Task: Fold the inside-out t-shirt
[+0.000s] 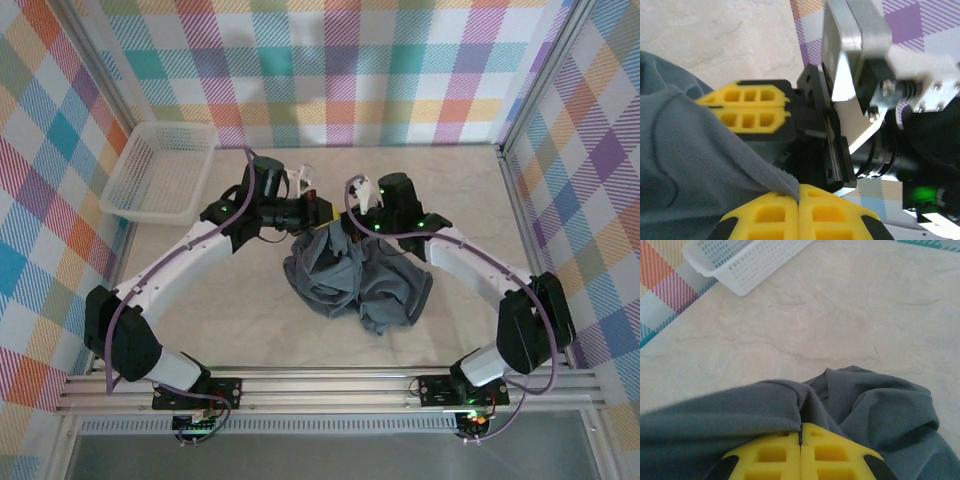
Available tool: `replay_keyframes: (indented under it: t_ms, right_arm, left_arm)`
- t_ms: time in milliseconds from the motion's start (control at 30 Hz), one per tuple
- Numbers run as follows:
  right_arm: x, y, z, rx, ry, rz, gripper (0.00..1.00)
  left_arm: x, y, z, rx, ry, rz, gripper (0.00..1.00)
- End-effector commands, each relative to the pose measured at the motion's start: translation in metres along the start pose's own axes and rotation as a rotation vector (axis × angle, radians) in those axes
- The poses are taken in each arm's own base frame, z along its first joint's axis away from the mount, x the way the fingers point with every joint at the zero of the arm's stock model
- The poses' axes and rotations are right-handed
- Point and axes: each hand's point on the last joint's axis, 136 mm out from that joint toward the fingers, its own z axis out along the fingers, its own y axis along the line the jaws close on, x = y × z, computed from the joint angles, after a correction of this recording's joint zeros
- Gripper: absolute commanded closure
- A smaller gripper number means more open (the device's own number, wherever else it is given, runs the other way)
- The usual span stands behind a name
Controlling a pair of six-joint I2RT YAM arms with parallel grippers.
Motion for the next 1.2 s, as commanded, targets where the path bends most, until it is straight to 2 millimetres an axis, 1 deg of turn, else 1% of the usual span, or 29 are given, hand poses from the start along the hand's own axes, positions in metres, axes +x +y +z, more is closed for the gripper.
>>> replay_keyframes:
  t_ms: [0, 67, 133, 200, 233, 300, 367, 433, 467, 500, 533, 567, 600, 633, 667, 700, 733, 767, 800, 833, 867, 900, 933, 967, 1000, 1100, 1167]
  right_arm:
    - [0.009, 0.005, -0.034, 0.024, -0.034, 0.032, 0.83]
    - [0.004, 0.019, -0.056, -0.017, -0.129, 0.045, 0.74]
    - [0.006, 0.031, -0.071, -0.057, -0.194, 0.041, 0.64]
    - [0.008, 0.041, -0.079, -0.087, -0.234, 0.011, 0.56]
    - [0.007, 0.042, -0.081, -0.085, -0.249, -0.01, 0.52]
    - [0.004, 0.039, -0.08, -0.068, -0.263, -0.027, 0.45]
    - [0.0, 0.046, -0.075, -0.115, -0.265, -0.049, 0.39]
    - [-0.001, 0.052, -0.064, -0.179, -0.247, -0.07, 0.35]
    - [0.0, 0.052, -0.058, -0.186, -0.235, -0.07, 0.34]
    - [0.0, 0.047, -0.05, -0.176, -0.219, -0.059, 0.35]
    - [0.0, 0.043, -0.044, -0.166, -0.204, -0.045, 0.42]
    - [0.0, 0.042, -0.04, -0.166, -0.192, -0.032, 0.54]
    - [-0.002, 0.046, -0.039, -0.192, -0.182, -0.027, 0.7]
    - [-0.004, 0.052, -0.04, -0.23, -0.178, -0.022, 0.84]
    - [-0.007, 0.065, -0.046, -0.297, -0.178, -0.023, 0.97]
    - [-0.011, 0.081, -0.055, -0.383, -0.18, -0.016, 1.0]
    - [-0.015, 0.095, -0.065, -0.461, -0.185, -0.007, 1.0]
    - [-0.018, 0.112, -0.076, -0.571, -0.188, 0.005, 1.0]
    - [-0.02, 0.124, -0.086, -0.658, -0.19, 0.024, 1.0]
    - [-0.023, 0.132, -0.093, -0.714, -0.201, 0.033, 1.0]
    - [-0.024, 0.135, -0.097, -0.744, -0.208, 0.052, 1.0]
    - [-0.025, 0.136, -0.099, -0.753, -0.218, 0.061, 1.0]
    - [-0.026, 0.135, -0.1, -0.746, -0.228, 0.063, 1.0]
    - [-0.027, 0.132, -0.098, -0.724, -0.238, 0.065, 1.0]
    - [-0.029, 0.128, -0.096, -0.697, -0.25, 0.06, 1.0]
    - [-0.03, 0.116, -0.09, -0.64, -0.26, 0.06, 1.0]
    - [-0.028, 0.107, -0.083, -0.599, -0.25, 0.077, 1.0]
  left_arm:
    - [-0.009, -0.05, -0.031, 0.133, -0.019, 0.04, 1.0]
    - [-0.013, -0.049, -0.029, 0.157, -0.037, 0.023, 1.0]
    - [-0.016, -0.048, -0.026, 0.168, -0.046, 0.01, 1.0]
    - [-0.016, -0.048, -0.024, 0.177, -0.041, 0.006, 1.0]
    - [-0.016, -0.049, -0.024, 0.181, -0.037, 0.008, 1.0]
    - [-0.017, -0.051, -0.025, 0.183, -0.036, 0.012, 1.0]
    - [-0.017, -0.049, -0.025, 0.168, -0.039, 0.009, 1.0]
    - [-0.017, -0.048, -0.025, 0.164, -0.041, 0.005, 1.0]
    - [-0.017, -0.048, -0.026, 0.166, -0.043, 0.004, 1.0]
    - [-0.017, -0.049, -0.027, 0.167, -0.048, 0.003, 1.0]
    - [-0.019, -0.049, -0.028, 0.165, -0.056, 0.003, 1.0]
    - [-0.02, -0.046, -0.029, 0.154, -0.064, -0.003, 1.0]
    - [-0.023, -0.041, -0.031, 0.142, -0.075, -0.012, 1.0]
    - [-0.027, -0.035, -0.034, 0.129, -0.088, -0.025, 1.0]
    - [-0.032, -0.026, -0.036, 0.113, -0.104, -0.038, 1.0]
    - [-0.041, -0.013, -0.038, 0.096, -0.13, -0.05, 1.0]
    - [-0.05, 0.001, -0.038, 0.079, -0.154, -0.067, 1.0]
    - [-0.064, 0.015, -0.035, 0.071, -0.19, -0.09, 1.0]
    - [-0.077, 0.02, -0.03, 0.108, -0.205, -0.097, 1.0]
    - [-0.087, 0.015, -0.023, 0.163, -0.206, -0.09, 1.0]
    - [-0.092, 0.01, -0.016, 0.212, -0.188, -0.097, 1.0]
    - [-0.099, 0.002, -0.013, 0.26, -0.194, -0.085, 1.0]
    - [-0.104, -0.001, -0.012, 0.28, -0.202, -0.079, 1.0]
    - [-0.107, -0.002, -0.015, 0.284, -0.215, -0.069, 0.96]
    - [-0.108, -0.001, -0.018, 0.278, -0.222, -0.053, 0.89]
    - [-0.099, 0.004, -0.033, 0.221, -0.221, -0.002, 0.72]
    - [-0.086, 0.01, -0.046, 0.154, -0.22, 0.041, 0.67]
